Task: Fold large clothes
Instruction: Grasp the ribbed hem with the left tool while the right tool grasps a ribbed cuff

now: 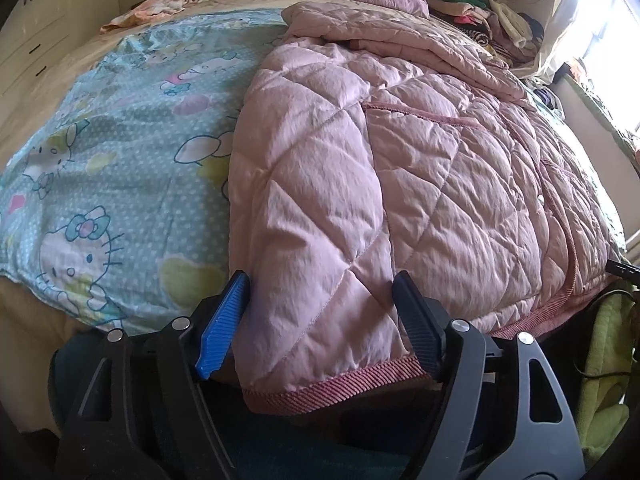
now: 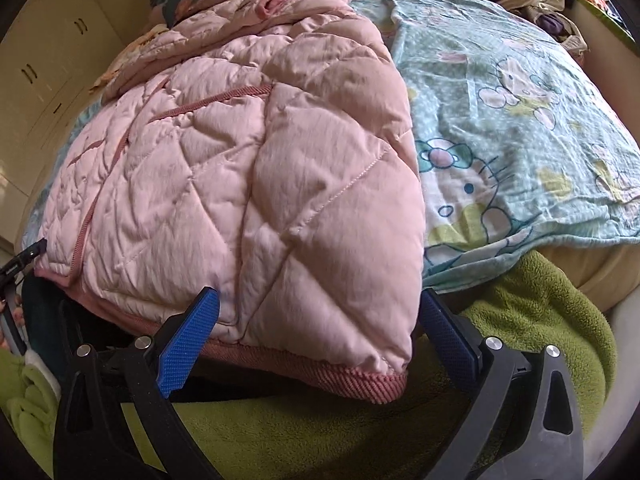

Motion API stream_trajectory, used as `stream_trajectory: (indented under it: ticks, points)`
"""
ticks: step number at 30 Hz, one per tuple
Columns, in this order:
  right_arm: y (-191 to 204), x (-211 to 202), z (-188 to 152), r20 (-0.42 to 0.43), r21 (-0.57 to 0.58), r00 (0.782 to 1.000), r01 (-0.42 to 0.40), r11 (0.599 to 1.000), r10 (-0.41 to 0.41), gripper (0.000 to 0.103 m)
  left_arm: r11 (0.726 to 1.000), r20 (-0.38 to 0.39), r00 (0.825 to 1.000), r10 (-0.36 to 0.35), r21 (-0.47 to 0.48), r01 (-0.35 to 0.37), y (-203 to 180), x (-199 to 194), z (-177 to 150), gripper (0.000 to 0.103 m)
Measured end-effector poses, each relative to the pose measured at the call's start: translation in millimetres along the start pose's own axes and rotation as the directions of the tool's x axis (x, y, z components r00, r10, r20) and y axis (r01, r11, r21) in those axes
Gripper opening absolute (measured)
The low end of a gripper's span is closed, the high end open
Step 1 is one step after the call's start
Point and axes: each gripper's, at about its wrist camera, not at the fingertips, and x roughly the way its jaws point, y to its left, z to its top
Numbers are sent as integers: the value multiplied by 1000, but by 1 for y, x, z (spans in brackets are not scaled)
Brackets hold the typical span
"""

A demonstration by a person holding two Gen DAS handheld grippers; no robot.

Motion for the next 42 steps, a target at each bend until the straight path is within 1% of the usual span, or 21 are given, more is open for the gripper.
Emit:
stream_trajectory:
  ticks: [1, 3, 5, 7, 8, 9, 10, 11, 14, 16, 21, 23, 26, 29, 30, 31, 33, 35, 37, 42]
  points:
    - [1, -1, -1, 10, -4, 1000, -10, 1000, 10, 83, 1000, -3, 1000, 6, 2, -6, -1, 1, 0, 66]
    - [2, -1, -3, 29, 2, 1000, -6, 1000, 6, 77, 1000, -5, 1000, 12, 2, -12, -1, 2, 1, 66]
    - [0, -7, -4, 57, 10, 998, -6, 1000, 6, 58, 1000, 0, 1000, 17, 3, -17, -1, 1, 2, 62]
    - [2, -11, -2, 76, 3, 997, -15, 1000, 14, 44, 1000, 6, 1000, 20, 8, -20, -3, 1, 3, 51]
    - [5, -15, -2, 91, -9, 996, -13, 1000, 14, 37, 1000, 13, 1000, 26, 8, -26, -4, -1, 3, 47]
    - [8, -18, 0, 102, -21, 995, -13, 1000, 15, 34, 999, 18, 999, 35, 7, -35, -4, -3, 4, 39]
    - [12, -23, 2, 117, -35, 993, -12, 999, 16, 29, 999, 26, 999, 43, 2, -43, -4, -5, 5, 27]
    - [15, -28, 4, 133, -43, 991, -13, 999, 18, 26, 999, 32, 998, 50, 1, -50, -4, -7, 6, 23]
    - [18, -41, 12, 182, -51, 982, -40, 998, 49, 23, 1000, 48, 999, 24, 4, -24, -4, -13, 9, 17]
    - [18, -50, 17, 220, -51, 972, -70, 996, 79, 22, 1000, 65, 998, 15, 15, -16, -7, -18, 11, 13]
    - [20, -67, 36, 297, -51, 945, -127, 991, 136, 20, 1000, 133, 991, -21, 14, 20, -8, -36, 29, 10]
    - [21, -75, 47, 332, -52, 930, -147, 988, 156, 20, 1000, 168, 985, -28, 13, 26, -9, -44, 39, 10]
    - [23, -82, 63, 367, -54, 914, -163, 985, 171, 19, 1000, 203, 979, -31, 8, 30, -11, -51, 54, 10]
    - [27, -88, 77, 398, -63, 899, -170, 983, 181, 19, 999, 252, 967, -35, 4, 35, -13, -61, 70, 9]
    - [29, -89, 82, 407, -63, 894, -175, 982, 186, 19, 1000, 270, 962, -29, 4, 30, -14, -64, 77, 6]
    - [30, -90, 86, 415, -62, 890, -181, 982, 190, 19, 1000, 285, 958, -26, 1, 26, -14, -66, 83, 0]
    - [31, -91, 96, 430, -61, 880, -195, 979, 202, 19, 1000, 305, 952, -18, -7, 22, -13, -67, 94, 0]
    - [35, -91, 106, 441, -70, 872, -201, 977, 211, 18, 999, 301, 953, -15, -25, 23, -10, -62, 102, 0]
    - [38, -89, 112, 442, -75, 872, -196, 978, 209, 18, 999, 278, 960, -17, -30, 26, -9, -55, 106, 0]
    - [39, -85, 120, 442, -78, 871, -202, 976, 215, 18, 1000, 223, 975, -18, -21, 23, -4, -50, 92, 0]
